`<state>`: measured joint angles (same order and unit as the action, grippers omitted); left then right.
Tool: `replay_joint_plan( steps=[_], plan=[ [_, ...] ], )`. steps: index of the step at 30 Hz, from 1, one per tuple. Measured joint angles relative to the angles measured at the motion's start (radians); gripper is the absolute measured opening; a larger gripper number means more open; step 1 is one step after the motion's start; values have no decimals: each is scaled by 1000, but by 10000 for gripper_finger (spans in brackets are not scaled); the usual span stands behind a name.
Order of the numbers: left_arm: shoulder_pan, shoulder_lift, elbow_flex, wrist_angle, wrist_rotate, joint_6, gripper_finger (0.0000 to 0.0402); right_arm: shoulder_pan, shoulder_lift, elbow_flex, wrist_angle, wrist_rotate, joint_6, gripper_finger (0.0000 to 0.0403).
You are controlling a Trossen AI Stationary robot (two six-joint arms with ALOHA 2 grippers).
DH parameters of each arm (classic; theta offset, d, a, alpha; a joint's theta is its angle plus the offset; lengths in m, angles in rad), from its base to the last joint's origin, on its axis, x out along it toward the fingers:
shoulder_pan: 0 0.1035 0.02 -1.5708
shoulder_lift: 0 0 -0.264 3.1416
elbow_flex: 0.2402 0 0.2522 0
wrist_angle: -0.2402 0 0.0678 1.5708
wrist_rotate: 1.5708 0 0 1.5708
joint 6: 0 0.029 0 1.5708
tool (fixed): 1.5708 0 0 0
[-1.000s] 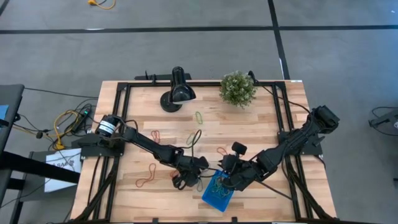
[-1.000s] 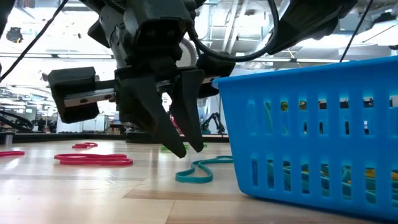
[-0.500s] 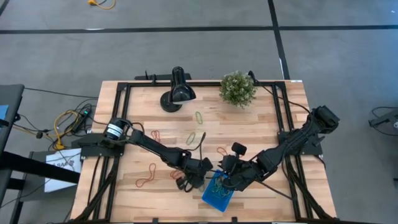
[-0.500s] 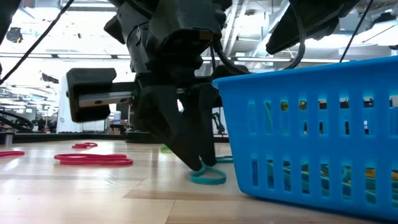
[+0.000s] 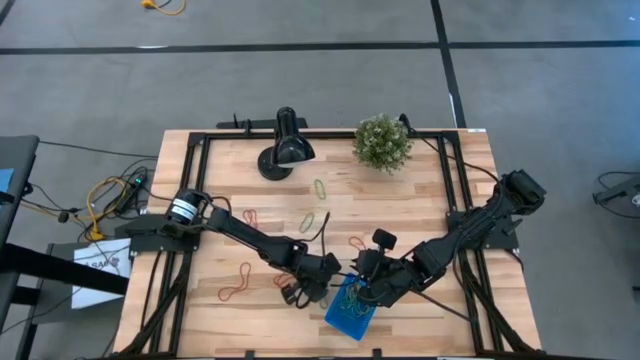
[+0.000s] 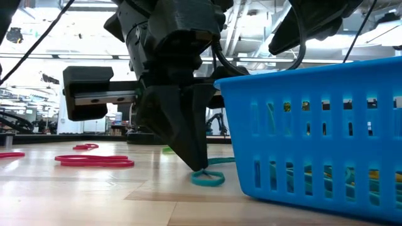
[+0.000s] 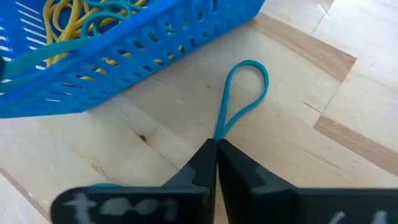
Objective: Pick and place items into bin
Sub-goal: Put the blue rubber band into the blue bin
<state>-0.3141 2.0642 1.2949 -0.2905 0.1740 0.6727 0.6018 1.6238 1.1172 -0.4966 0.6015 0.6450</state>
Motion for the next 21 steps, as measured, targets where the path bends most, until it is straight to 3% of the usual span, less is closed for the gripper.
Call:
replay_joint_plan(
  steps=[7,16,21],
  plan=[
    [-1,-60,-5,-21,-92,-1,0,0,0,0,0,-2,0,54],
    [-17,-64,-3,-21,-66,14,0,0,0,0,0,-2,0,54],
    [-38,-68,-3,-16,-176,44,0,0,0,0,1,-3,0,54]
  ],
)
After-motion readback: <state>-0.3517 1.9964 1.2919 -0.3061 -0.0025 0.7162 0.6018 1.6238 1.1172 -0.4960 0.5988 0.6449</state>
